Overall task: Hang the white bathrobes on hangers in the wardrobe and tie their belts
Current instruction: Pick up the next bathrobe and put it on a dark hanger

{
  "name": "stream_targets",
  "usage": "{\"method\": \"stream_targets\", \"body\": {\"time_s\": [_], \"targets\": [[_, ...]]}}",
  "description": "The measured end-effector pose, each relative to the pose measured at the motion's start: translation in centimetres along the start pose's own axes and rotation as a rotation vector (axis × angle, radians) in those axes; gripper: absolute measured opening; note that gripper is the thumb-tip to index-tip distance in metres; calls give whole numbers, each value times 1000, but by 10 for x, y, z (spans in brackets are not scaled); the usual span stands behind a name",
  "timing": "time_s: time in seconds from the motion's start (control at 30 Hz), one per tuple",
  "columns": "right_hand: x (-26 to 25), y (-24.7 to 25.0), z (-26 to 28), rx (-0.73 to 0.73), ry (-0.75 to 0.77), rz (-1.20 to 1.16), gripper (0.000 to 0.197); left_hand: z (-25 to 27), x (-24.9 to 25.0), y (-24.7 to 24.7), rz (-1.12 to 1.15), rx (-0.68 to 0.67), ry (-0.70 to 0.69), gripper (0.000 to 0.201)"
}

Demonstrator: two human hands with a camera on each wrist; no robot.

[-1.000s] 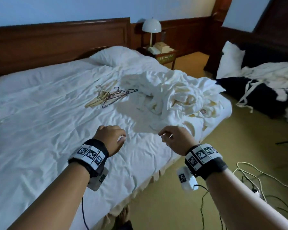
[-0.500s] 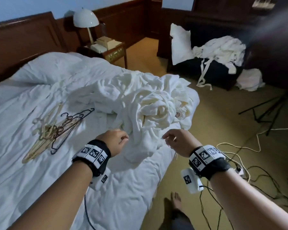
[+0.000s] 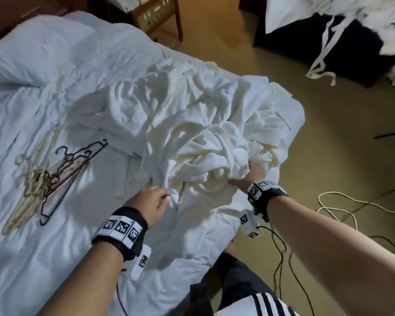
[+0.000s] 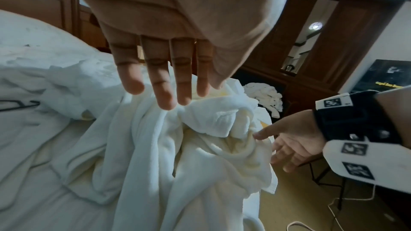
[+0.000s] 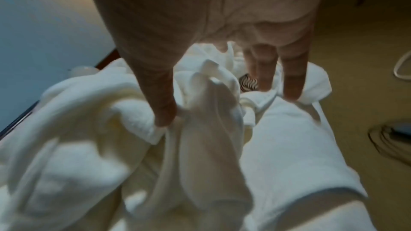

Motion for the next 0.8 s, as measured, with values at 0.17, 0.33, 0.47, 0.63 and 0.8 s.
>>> {"method": "stream_targets", "body": {"time_s": [0.17, 0.33, 0.47, 0.63, 0.8], "targets": [[-30, -20, -22, -241, 94, -58, 64, -32, 14, -14, 44, -49, 18, 48], [-88, -21, 20, -353, 523, 110, 66, -71, 53, -4, -95, 56, -2, 118], [-100, -13, 38, -425, 726, 205, 46, -110, 67, -2, -281, -33, 53, 103], [-100, 16, 24, -307, 726, 308, 50, -125, 75, 7, -373, -21, 22, 43], [-133, 32, 23, -170, 776, 305, 49, -100, 60, 35, -213, 115, 57, 28]]}}
Point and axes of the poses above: each hand's wrist, its own z-axis away from the middle knuckle, its own y-axis out of the back of the hand, x = y × z, the point moved 9 cm from there along -z, towards the middle knuckle, and after that the axes turned 6 degrees about y, right-handed, at the moved point
